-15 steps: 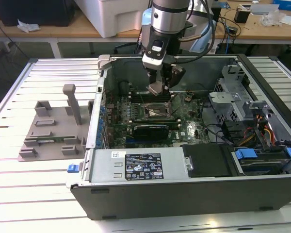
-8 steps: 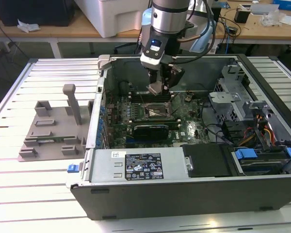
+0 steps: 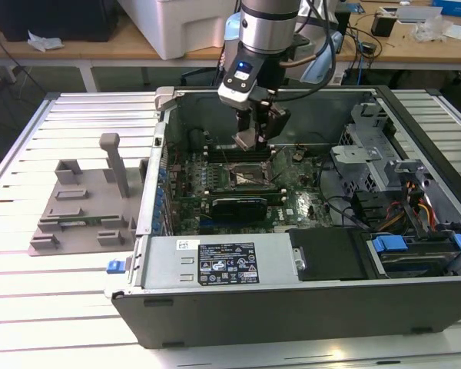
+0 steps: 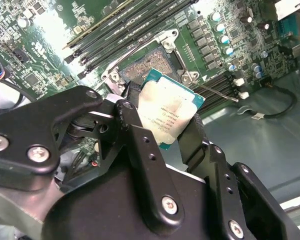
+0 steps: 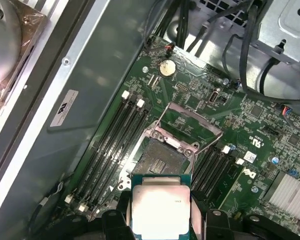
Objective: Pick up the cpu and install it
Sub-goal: 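Place the cpu into insertion slot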
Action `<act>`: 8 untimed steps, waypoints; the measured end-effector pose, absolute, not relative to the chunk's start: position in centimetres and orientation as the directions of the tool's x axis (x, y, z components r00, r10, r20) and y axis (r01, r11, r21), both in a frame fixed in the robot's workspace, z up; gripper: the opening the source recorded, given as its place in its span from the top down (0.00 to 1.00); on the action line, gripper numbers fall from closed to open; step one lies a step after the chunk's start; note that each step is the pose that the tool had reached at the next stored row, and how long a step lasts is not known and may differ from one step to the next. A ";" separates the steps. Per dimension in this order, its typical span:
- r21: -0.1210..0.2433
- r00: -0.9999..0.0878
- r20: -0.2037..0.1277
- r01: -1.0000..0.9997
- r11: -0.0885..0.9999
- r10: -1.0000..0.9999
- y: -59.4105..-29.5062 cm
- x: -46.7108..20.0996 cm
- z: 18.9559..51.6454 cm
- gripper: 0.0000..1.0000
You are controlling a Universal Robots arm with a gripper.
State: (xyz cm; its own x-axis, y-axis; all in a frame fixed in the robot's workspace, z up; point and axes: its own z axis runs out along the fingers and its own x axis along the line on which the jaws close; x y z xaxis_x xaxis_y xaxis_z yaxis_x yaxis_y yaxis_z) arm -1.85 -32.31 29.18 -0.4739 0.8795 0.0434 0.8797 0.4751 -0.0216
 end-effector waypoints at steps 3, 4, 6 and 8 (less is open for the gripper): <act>-0.022 -0.455 0.043 0.890 0.456 0.890 -32.3 -1.8 29.2 0.45; -0.022 -0.449 0.043 0.893 0.450 0.892 -32.3 -1.8 29.2 0.45; -0.022 -0.438 0.043 0.898 0.439 0.898 -32.3 -1.8 29.2 0.45; -0.022 -0.422 0.043 0.906 0.423 0.906 -32.3 -1.8 29.2 0.45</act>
